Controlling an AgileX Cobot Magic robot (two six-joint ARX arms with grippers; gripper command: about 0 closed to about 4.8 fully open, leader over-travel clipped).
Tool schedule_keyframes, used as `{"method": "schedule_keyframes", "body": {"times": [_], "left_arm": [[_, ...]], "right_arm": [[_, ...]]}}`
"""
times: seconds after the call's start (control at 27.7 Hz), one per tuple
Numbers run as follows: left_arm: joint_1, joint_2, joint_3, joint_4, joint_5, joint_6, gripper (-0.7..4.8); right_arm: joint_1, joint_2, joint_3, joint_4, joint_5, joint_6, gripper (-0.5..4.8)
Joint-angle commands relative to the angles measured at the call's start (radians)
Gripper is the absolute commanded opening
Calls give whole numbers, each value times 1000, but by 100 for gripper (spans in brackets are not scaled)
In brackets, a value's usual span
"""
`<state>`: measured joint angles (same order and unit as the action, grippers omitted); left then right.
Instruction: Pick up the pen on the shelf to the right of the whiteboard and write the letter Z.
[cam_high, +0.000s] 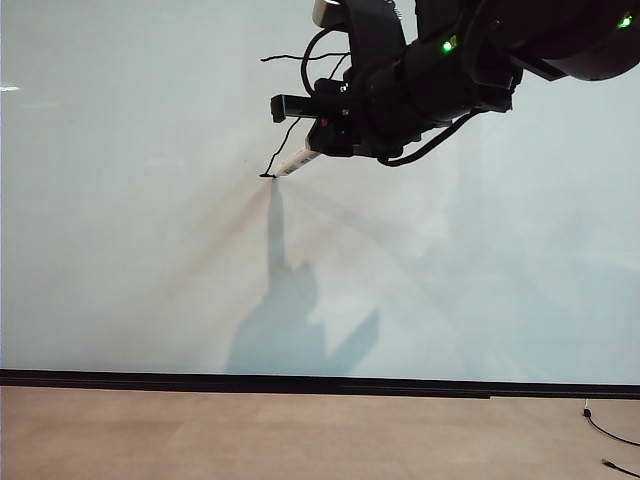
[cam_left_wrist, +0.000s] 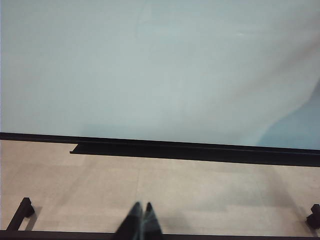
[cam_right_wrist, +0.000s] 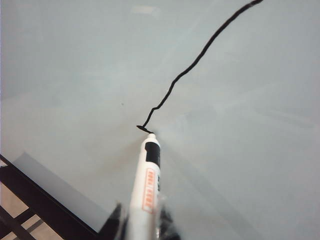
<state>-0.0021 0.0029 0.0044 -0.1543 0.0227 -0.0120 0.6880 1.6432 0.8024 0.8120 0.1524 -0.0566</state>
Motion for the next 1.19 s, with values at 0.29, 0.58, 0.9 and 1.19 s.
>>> {"method": "schedule_keyframes", "body": {"times": [0.29, 0.58, 0.9, 1.19], "left_arm": [[0, 0, 2, 5, 0, 4, -5], [0, 0, 2, 5, 0, 4, -5], [0, 0, 2, 5, 0, 4, -5], [0, 0, 2, 5, 0, 4, -4]], "right_arm": [[-35, -66, -61, 28, 64, 2, -9], [-66, -142, -135, 27, 83, 2, -9], [-95, -197, -190, 23, 97, 1, -9], [-37, -296, -221, -26, 80, -2, -9]]}}
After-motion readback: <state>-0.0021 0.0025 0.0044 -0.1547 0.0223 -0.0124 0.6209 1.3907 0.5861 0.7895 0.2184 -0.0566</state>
